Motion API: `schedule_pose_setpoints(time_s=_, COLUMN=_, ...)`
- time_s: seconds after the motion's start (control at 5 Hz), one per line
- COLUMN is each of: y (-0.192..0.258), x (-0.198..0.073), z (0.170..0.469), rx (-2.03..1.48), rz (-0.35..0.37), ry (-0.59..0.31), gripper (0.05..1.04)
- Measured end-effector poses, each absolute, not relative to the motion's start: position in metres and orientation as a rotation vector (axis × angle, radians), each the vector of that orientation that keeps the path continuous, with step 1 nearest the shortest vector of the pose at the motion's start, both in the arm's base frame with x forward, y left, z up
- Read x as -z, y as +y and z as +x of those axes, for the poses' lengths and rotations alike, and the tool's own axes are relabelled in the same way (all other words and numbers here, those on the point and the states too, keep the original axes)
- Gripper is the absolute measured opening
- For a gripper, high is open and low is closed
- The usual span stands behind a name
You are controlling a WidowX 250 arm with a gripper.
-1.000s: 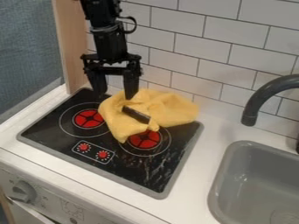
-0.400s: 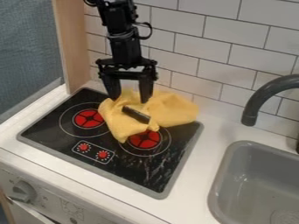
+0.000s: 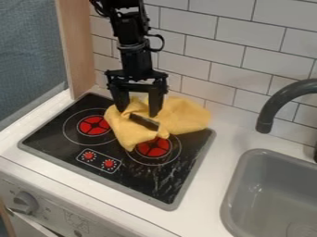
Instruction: Unfold the cloth from the middle to bottom left
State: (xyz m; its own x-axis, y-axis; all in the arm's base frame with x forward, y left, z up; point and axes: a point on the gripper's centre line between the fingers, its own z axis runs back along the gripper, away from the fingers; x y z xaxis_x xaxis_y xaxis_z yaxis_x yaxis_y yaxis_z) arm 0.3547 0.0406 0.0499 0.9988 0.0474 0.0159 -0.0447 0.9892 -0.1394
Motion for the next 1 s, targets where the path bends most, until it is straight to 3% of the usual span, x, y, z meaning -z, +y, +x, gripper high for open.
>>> schedule_pose_setpoints(time_s=0.4, y=0.037, x=-0.049, z=0.357, rx=-0.016, rz=-0.162, ry=-0.03, gripper=0.34)
schedule_pose_setpoints(time_s=0.6, y=0.036, x=-0.049, z=0.356, rx=-0.002, rz=-0.167, ry=-0.03, gripper=0.14)
schedule_pose_setpoints(time_s=0.8, y=0.035, x=-0.051, z=0.355, rx=0.022, rz=-0.173, ry=-0.029, gripper=0.051)
schedule_pose_setpoints(time_s=1.0, y=0.036, x=-0.063, z=0.35, rx=0.051, rz=-0.171, ry=-0.029, gripper=0.049)
